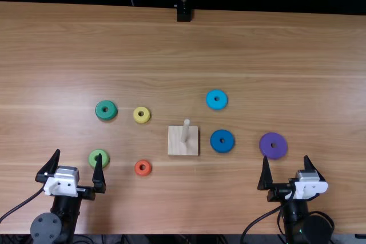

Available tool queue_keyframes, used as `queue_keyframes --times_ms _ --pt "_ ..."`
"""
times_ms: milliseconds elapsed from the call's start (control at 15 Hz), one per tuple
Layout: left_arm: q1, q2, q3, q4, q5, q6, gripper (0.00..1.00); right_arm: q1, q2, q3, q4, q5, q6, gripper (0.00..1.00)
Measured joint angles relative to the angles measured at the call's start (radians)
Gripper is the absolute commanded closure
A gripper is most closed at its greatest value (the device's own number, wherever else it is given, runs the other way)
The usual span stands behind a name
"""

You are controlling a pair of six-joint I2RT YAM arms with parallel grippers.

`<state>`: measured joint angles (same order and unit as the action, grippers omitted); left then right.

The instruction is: Build the Hanoi tower: stack the rings onto the peg from bottom to top in this color order: purple, dark blue, light blue, dark green, light green, yellow, orange.

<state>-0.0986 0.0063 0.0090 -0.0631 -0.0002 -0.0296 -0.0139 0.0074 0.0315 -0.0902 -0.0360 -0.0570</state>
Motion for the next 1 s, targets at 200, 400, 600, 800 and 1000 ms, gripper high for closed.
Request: queue_keyframes --times_ms 200,400,600,800,1000 --pt "0.000 0.000 0.000 0.000 0.000 0.000 0.00 0.000 0.000 0.000 0.000 0.000 0.000 0.00" --pt "0.000 0.000 0.000 0.000 0.000 -0.001 0.00 0.000 0.000 0.000 0.000 0.000 -0.001 0.00" --pt "0.000 0.000 0.000 0.000 0.000 0.000 0.00 0.000 0.000 0.000 0.016 0.002 -0.001 0.00" --pt "0.000 0.000 0.000 0.000 0.001 0.000 0.00 0.000 0.000 0.068 0.151 0.003 -0.002 0.00" --pt "0.000 0.000 0.000 0.000 0.000 0.000 0.00 0.000 0.000 0.244 0.167 0.002 -0.004 0.00"
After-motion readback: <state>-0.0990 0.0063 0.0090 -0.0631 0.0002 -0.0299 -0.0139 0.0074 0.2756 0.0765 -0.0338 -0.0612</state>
